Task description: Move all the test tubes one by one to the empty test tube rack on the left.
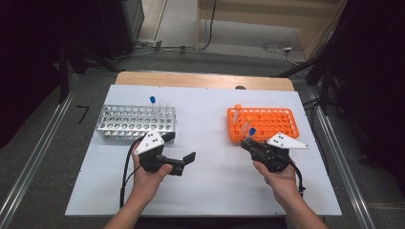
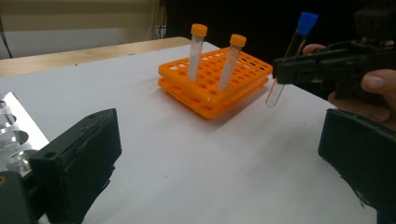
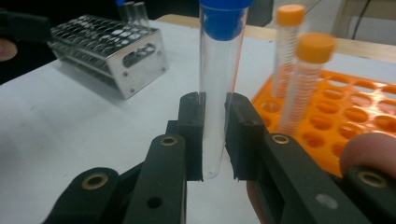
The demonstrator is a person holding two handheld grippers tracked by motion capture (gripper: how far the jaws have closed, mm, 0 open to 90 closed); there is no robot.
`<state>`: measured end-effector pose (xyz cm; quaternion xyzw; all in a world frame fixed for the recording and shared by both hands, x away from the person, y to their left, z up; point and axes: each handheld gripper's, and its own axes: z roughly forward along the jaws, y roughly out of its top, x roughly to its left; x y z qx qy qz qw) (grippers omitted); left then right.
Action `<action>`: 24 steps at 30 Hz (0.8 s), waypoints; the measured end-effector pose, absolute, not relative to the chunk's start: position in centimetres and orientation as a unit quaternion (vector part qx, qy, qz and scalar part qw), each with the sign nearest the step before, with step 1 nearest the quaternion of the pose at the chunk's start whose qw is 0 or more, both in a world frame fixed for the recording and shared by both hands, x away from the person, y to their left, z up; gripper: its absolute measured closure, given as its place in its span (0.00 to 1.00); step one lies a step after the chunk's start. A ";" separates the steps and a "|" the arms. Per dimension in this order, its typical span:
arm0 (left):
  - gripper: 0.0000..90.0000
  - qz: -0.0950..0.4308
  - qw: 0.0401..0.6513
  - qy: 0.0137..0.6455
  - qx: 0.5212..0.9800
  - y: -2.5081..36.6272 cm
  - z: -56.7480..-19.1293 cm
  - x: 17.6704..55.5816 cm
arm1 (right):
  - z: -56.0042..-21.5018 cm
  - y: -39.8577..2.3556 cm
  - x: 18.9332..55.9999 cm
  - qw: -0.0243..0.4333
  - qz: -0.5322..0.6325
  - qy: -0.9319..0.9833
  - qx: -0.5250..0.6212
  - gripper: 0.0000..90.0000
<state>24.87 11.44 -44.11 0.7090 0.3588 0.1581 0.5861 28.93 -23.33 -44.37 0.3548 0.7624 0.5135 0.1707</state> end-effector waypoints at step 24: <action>0.25 0.123 0.591 0.315 0.733 7.9 -43.7 24.2 | -45.7 -17.1 26.3 0.113 0.506 0.810 0.274 0.83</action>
